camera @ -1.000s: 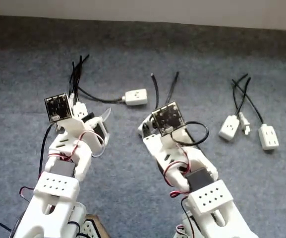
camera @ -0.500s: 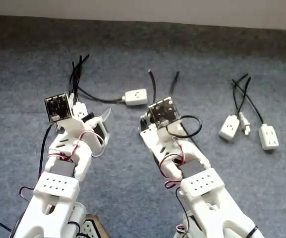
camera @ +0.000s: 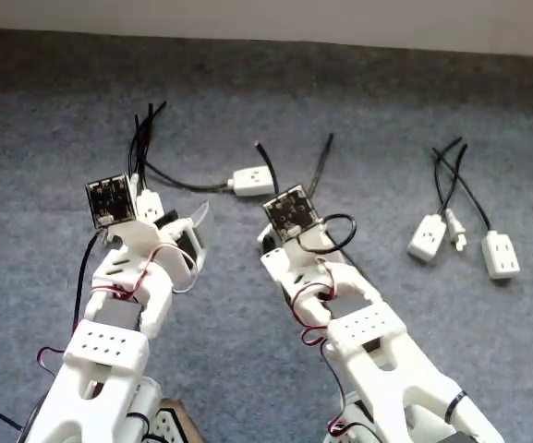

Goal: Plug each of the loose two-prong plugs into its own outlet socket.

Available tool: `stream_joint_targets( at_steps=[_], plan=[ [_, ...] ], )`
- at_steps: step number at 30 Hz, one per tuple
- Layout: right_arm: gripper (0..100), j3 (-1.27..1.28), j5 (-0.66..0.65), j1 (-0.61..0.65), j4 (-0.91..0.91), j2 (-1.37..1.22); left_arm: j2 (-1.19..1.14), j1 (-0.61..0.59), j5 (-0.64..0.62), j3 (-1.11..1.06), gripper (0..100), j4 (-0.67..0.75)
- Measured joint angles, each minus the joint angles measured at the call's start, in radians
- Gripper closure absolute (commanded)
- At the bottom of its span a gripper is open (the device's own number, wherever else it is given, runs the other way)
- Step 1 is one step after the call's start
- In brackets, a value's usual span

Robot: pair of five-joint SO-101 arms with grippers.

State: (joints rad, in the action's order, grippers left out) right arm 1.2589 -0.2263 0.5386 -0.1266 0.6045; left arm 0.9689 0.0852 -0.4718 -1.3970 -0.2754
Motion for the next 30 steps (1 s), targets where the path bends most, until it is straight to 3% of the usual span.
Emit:
stream_joint_targets(
  at_steps=[22, 30],
  plan=[
    [99.1, -0.005, -0.044, 0.0, 0.066, -0.006, 0.0, 0.002, 0.0, 0.0, 79, 0.0],
    [99.1, -0.031, -0.044, 0.0, 0.127, -0.143, 0.0, 0.002, 0.0, 0.0, 79, 0.0]
  ],
)
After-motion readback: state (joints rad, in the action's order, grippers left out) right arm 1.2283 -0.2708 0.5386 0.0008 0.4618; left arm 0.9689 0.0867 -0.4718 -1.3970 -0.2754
